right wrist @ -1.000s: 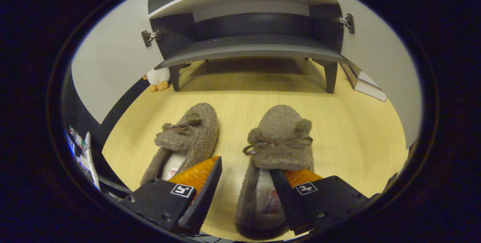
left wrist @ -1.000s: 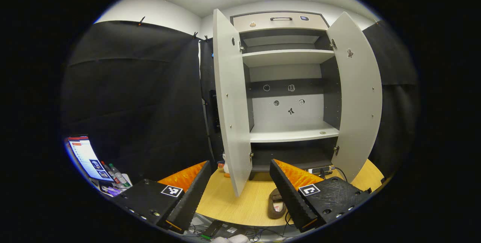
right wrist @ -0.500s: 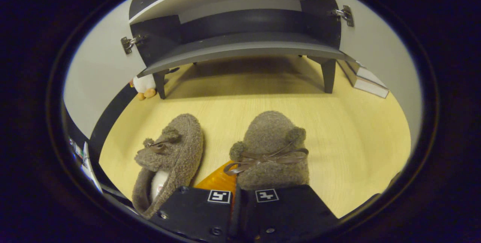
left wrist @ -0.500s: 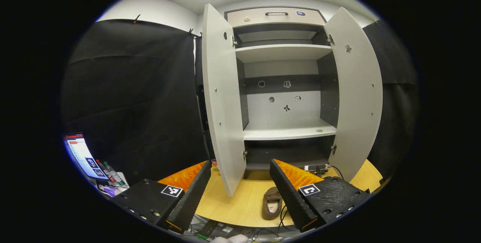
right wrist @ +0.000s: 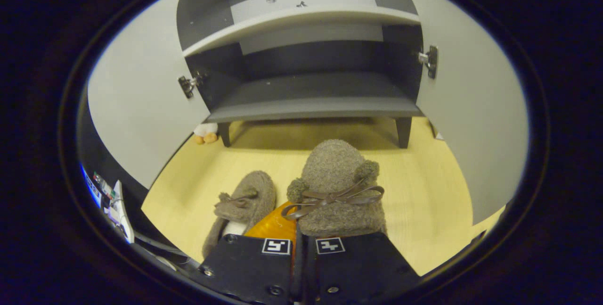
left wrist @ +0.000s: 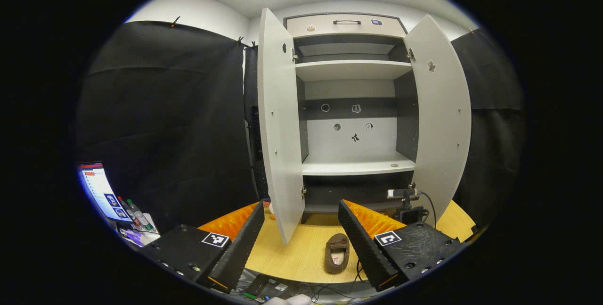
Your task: Grab one shoe with the right hand and put it into the shoe cabinet, grab the other shoe with the left hand and put it into the shoe cabinet; then close the right door with the right hand and the left door with the left hand.
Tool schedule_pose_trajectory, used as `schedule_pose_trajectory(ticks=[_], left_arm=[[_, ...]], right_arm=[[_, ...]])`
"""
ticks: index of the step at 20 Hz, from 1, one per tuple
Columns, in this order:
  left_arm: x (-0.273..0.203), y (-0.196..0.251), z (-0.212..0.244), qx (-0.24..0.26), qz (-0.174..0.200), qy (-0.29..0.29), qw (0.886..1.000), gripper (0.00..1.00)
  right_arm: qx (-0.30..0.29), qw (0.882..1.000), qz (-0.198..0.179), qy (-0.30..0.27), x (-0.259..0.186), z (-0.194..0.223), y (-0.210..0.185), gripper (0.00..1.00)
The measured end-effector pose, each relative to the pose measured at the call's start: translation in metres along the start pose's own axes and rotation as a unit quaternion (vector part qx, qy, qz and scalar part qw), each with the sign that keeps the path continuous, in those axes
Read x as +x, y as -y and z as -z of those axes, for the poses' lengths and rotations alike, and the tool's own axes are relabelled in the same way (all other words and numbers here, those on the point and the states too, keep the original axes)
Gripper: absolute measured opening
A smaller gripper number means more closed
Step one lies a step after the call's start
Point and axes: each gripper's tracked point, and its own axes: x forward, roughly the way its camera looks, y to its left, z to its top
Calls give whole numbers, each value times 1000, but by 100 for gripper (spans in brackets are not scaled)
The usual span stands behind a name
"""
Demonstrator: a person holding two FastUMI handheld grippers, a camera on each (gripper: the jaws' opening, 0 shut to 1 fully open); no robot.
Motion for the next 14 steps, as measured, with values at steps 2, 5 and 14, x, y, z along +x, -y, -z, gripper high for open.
schedule_pose_trajectory(ticks=[2, 5, 14], left_arm=[[-1, 2, 1, -2, 6, 2, 1000, 96], [-8, 5, 7, 0, 12, 0, 1000, 96], [-11, 8, 10, -27, 10, 15, 999, 96]], right_arm=[[-5, 1000, -6, 26, -17, -30, -7, 7], [-15, 997, -11, 68, -42, -85, -17, 7], [-49, 988, -13, 148, -65, -236, -48, 5]])
